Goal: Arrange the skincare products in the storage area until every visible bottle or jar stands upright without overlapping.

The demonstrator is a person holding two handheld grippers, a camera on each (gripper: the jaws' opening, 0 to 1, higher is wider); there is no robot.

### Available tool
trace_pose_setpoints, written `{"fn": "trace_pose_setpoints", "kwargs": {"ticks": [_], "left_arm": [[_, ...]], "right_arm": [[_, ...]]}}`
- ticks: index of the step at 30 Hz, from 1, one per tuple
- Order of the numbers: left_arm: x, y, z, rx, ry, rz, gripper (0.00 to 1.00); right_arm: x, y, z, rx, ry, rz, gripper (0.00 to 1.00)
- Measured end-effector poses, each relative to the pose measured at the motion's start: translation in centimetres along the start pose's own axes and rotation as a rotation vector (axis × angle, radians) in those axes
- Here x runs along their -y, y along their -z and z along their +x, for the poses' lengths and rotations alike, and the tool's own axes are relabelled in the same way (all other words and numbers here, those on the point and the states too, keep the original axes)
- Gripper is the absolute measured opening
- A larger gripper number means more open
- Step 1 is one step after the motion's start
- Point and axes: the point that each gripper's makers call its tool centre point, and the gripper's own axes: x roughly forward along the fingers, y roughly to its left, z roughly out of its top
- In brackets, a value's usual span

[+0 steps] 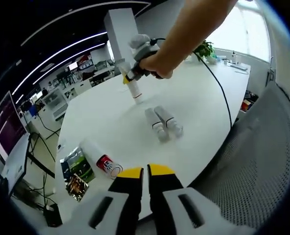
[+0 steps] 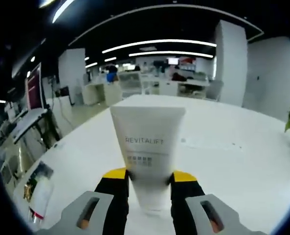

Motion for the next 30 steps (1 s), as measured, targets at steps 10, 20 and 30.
{"fn": "trace_pose_setpoints", "kwargs": {"ticks": [10, 20, 30], "left_arm": [[0.0, -0.1, 0.0, 0.006, -0.002, 0.000, 0.00], [0.1, -0.1, 0.0, 0.006, 0.000, 0.015, 0.00], [0.0, -0.2, -0.1, 0.014, -0.005, 0.018, 0.00]], "right_arm": [[-0.5, 0.4, -1.2, 0.012, 0.076, -0.014, 0.28], [-0.7, 0.6, -1.5, -0.030, 0.106, -0.014, 0.29], [-0.2, 1.7, -2.0, -0.079, 0.112, 0.033, 0.29]]}}
